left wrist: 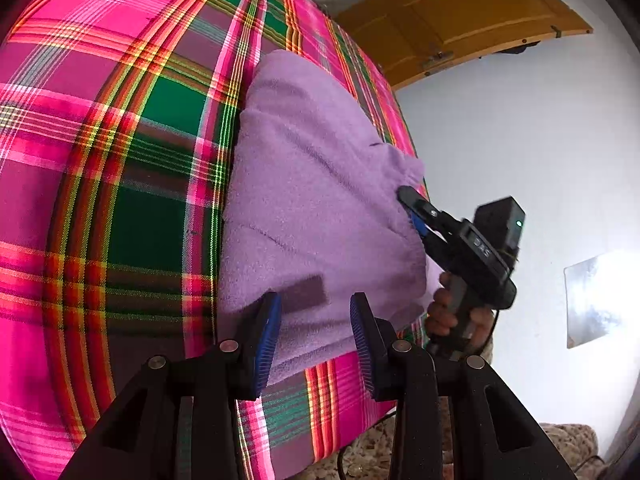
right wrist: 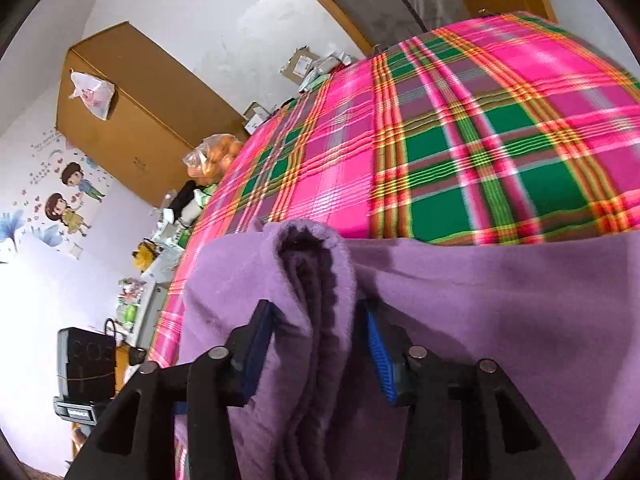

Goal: Fold clothes

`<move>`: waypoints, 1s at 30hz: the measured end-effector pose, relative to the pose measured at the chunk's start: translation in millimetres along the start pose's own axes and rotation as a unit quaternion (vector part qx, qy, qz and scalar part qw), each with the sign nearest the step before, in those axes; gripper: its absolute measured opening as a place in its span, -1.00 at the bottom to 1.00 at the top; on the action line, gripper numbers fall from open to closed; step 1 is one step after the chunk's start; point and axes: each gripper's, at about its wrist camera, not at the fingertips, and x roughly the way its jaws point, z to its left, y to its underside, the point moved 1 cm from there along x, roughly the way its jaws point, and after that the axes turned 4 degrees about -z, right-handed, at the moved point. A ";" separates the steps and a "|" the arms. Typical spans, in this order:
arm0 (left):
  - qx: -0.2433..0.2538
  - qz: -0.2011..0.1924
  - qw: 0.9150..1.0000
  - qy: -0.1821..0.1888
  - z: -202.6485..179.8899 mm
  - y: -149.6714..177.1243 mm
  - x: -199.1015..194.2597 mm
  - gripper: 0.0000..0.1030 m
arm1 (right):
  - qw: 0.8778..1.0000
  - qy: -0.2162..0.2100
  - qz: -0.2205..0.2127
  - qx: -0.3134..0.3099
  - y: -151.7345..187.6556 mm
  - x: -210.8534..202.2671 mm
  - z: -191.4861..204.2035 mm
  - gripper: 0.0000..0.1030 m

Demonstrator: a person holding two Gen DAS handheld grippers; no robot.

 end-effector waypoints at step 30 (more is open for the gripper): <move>0.039 0.033 0.999 -0.005 -19.0 16.6 -6.5 -0.28 | 0.988 0.129 -0.080 -0.026 10.6 -67.6 -7.9 -0.41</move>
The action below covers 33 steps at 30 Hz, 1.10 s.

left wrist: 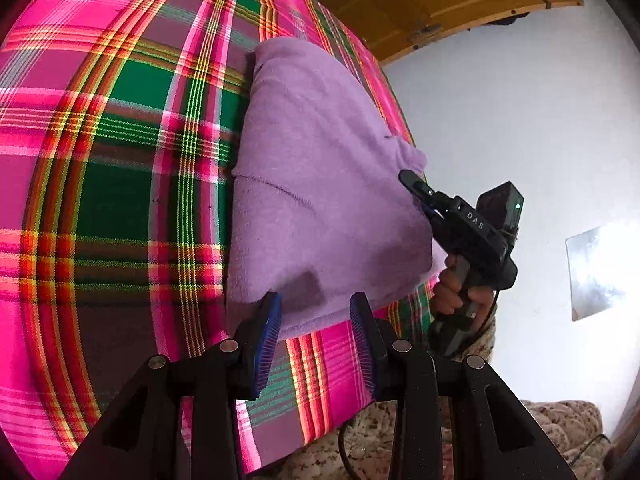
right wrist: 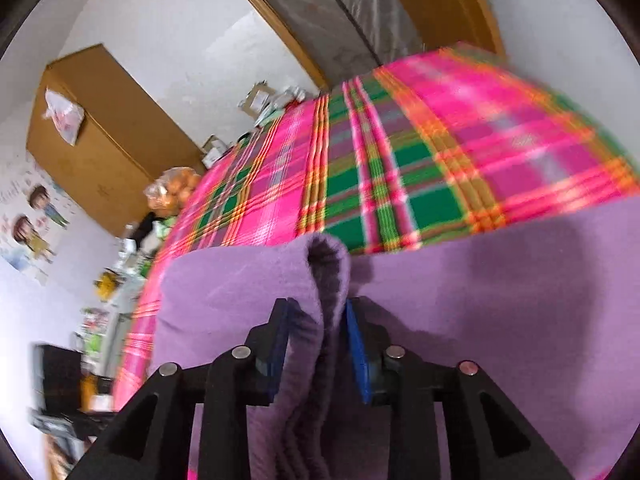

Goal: Fold clothes

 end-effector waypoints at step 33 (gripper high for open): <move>0.038 -0.017 0.999 -0.030 10.5 -142.2 27.3 -0.28 | 0.933 -0.183 0.141 -0.276 95.7 24.9 164.9 -0.34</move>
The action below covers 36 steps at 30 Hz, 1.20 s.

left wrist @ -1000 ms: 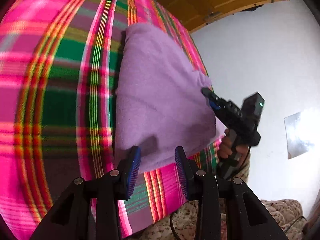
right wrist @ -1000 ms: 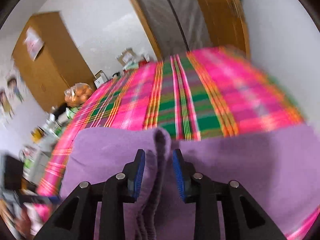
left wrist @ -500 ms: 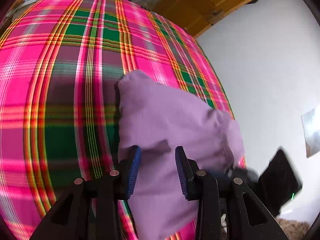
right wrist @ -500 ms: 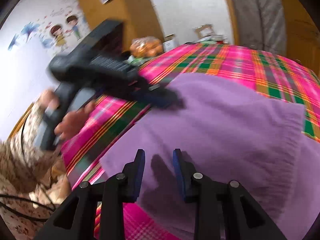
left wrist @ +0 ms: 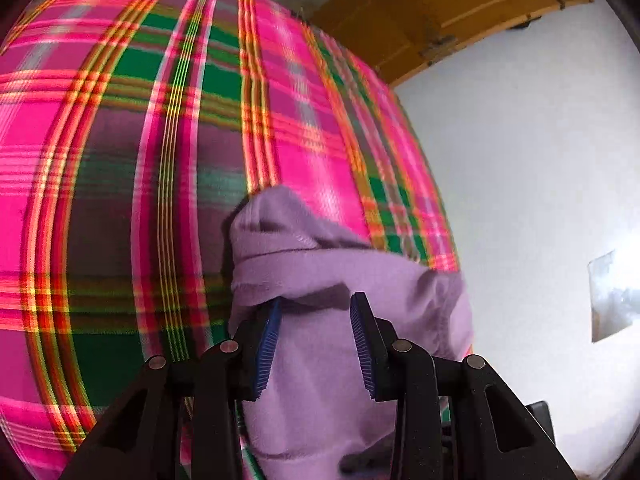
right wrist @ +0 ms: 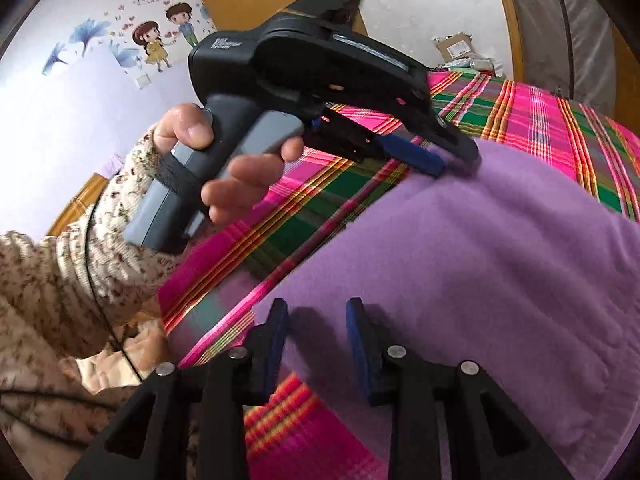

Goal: Fold clothes

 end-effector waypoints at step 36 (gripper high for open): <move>-0.034 -0.014 0.999 -0.009 9.8 -5.7 -11.0 -0.28 | 1.000 0.013 -0.016 0.011 19.8 -26.1 43.8 -0.91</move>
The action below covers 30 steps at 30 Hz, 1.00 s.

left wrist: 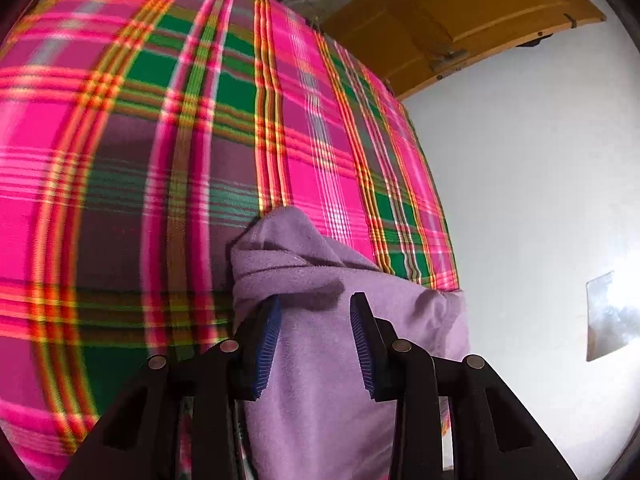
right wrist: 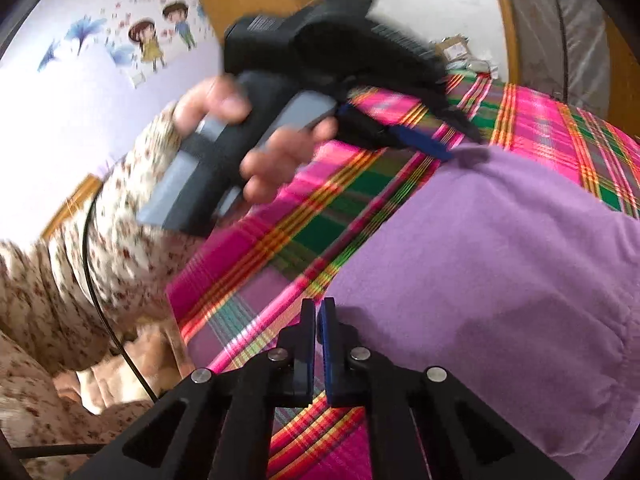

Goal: Fold clothes

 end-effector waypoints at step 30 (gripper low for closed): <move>-0.075 0.005 0.997 0.019 21.7 29.3 5.6 0.00 | 0.989 0.148 0.005 -0.029 9.9 37.4 27.3 -0.63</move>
